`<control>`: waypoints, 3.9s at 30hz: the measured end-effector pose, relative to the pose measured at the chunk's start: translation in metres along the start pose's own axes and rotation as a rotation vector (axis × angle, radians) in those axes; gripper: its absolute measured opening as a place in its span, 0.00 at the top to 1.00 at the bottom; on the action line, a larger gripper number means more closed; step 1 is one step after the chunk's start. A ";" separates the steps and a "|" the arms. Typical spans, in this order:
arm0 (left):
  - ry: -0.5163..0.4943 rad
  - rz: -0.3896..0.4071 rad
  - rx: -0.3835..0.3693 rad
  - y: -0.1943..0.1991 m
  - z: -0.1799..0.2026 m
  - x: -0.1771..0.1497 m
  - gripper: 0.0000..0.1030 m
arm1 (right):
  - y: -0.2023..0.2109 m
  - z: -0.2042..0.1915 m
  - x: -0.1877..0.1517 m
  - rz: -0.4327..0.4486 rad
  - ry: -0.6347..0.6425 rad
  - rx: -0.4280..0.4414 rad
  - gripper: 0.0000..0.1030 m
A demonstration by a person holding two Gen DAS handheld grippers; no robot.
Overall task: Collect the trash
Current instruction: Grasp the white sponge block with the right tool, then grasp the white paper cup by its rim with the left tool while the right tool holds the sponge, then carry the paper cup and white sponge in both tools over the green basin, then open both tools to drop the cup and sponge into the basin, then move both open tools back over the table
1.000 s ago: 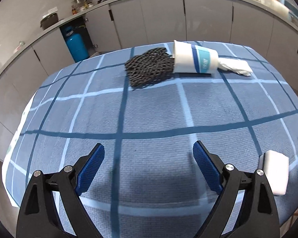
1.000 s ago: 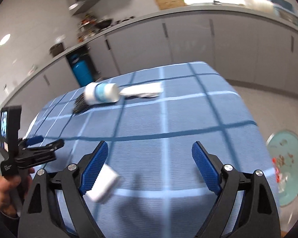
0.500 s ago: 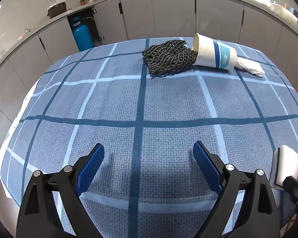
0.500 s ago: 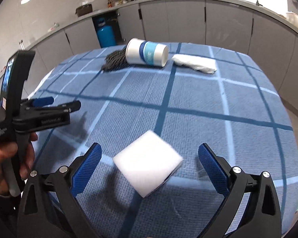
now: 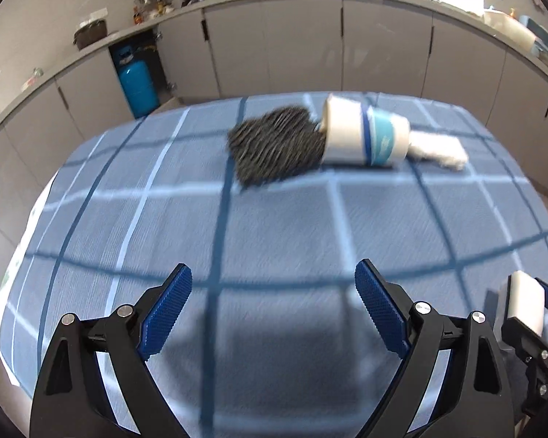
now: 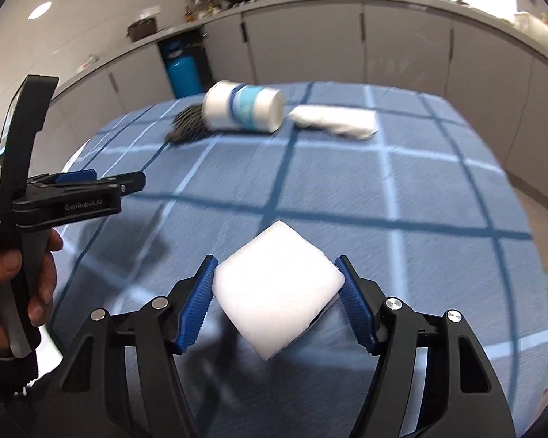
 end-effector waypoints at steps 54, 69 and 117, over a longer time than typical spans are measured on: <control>-0.348 0.250 -0.328 0.057 0.189 0.044 0.96 | 0.064 0.141 0.007 0.185 -0.216 -0.247 0.37; -0.523 0.249 -0.508 0.080 0.322 0.010 0.96 | 0.107 0.267 -0.055 0.166 -0.383 -0.441 0.37; -0.514 0.125 -0.485 0.032 0.373 -0.015 0.17 | 0.109 0.360 -0.133 0.142 -0.657 -0.506 0.13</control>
Point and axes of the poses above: each gripper's, at about its wrist camera, not at the fingertips, and y roughly against the way its jaws point, z to its right, x to its top, the point moved 3 cm from there along -y, roughly the way its jaws point, and after that the axes turned 6 degrees about -x, right-handed, at the moved point
